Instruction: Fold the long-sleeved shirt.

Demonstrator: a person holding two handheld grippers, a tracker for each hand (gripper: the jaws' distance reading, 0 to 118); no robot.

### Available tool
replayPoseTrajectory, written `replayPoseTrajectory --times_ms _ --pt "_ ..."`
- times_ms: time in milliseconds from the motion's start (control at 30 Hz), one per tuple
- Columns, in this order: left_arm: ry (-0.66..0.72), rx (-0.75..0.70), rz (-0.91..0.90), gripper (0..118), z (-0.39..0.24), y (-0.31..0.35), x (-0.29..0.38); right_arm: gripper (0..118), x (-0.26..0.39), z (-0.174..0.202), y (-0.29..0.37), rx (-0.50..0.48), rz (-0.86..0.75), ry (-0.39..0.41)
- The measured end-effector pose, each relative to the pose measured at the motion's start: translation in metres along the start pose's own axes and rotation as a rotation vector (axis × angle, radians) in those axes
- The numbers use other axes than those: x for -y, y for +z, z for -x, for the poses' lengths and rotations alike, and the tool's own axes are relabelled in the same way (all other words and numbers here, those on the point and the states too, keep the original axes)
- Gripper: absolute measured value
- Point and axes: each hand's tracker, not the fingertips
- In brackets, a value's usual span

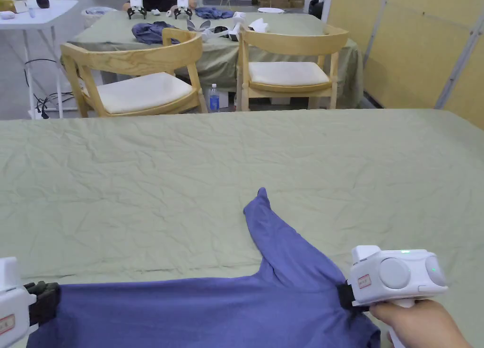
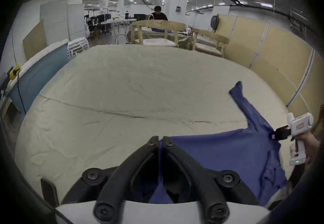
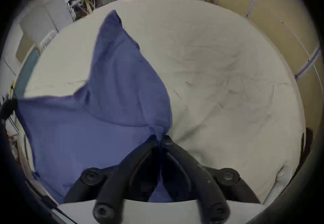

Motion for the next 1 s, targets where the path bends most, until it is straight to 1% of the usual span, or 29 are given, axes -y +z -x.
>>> replayPoseTrajectory --times_ms 33,67,133,167,267,333,433,467,533,567,633,667,700,767,800,833,933,1000 --pt "0.025 0.019 -0.019 1 0.001 0.016 0.001 7 0.006 0.002 0.021 -0.045 -0.061 -0.009" --pt "0.057 0.038 -0.044 1 0.003 0.034 0.003 6 0.014 0.006 0.045 -0.068 -0.127 0.026" --pt "0.093 0.065 -0.088 1 0.004 0.067 0.004 7 0.032 0.016 0.097 -0.049 -0.261 0.083" --pt "0.123 0.059 -0.126 1 0.004 0.088 0.006 7 0.044 0.021 0.125 -0.066 -0.328 0.11" --pt "0.215 0.075 -0.235 1 0.002 0.147 0.008 7 0.077 0.031 0.197 -0.15 -0.483 0.101" --pt "0.257 0.091 -0.309 1 -0.002 0.186 0.008 7 0.093 0.037 0.237 -0.182 -0.581 0.098" --pt "0.292 0.095 -0.413 1 -0.009 0.232 -0.007 7 0.096 0.04 0.284 -0.234 -0.703 0.069" --pt "0.283 0.119 -0.432 1 -0.011 0.246 -0.016 7 0.09 0.04 0.297 -0.251 -0.734 0.062" --pt "0.258 0.124 -0.471 1 -0.015 0.264 -0.042 7 0.073 0.036 0.324 -0.26 -0.794 0.044" --pt "0.23 0.132 -0.496 1 -0.017 0.275 -0.057 7 0.062 0.035 0.339 -0.266 -0.83 0.051" --pt "0.181 0.133 -0.563 1 -0.018 0.289 -0.089 7 0.037 0.037 0.367 -0.239 -0.896 0.075" --pt "0.163 0.124 -0.581 1 -0.017 0.295 -0.107 7 0.022 0.034 0.384 -0.21 -0.923 0.082" --pt "0.17 0.129 -0.584 1 -0.015 0.3 -0.125 7 0.008 0.034 0.397 -0.201 -0.94 0.081" --pt "0.176 0.17 -0.618 1 -0.011 0.305 -0.166 7 -0.027 0.033 0.426 -0.215 -0.977 0.087" --pt "0.179 0.177 -0.623 1 -0.009 0.306 -0.185 7 -0.042 0.034 0.44 -0.199 -0.993 0.086" --pt "0.184 0.184 -0.637 1 -0.009 0.307 -0.205 7 -0.061 0.036 0.454 -0.172 -1.01 0.106" --pt "0.15 0.194 -0.693 1 -0.011 0.304 -0.262 7 -0.122 0.041 0.49 -0.133 -1.04 0.125" --pt "0.153 0.207 -0.706 1 -0.012 0.301 -0.3 7 -0.162 0.046 0.511 -0.11 -1.053 0.133"
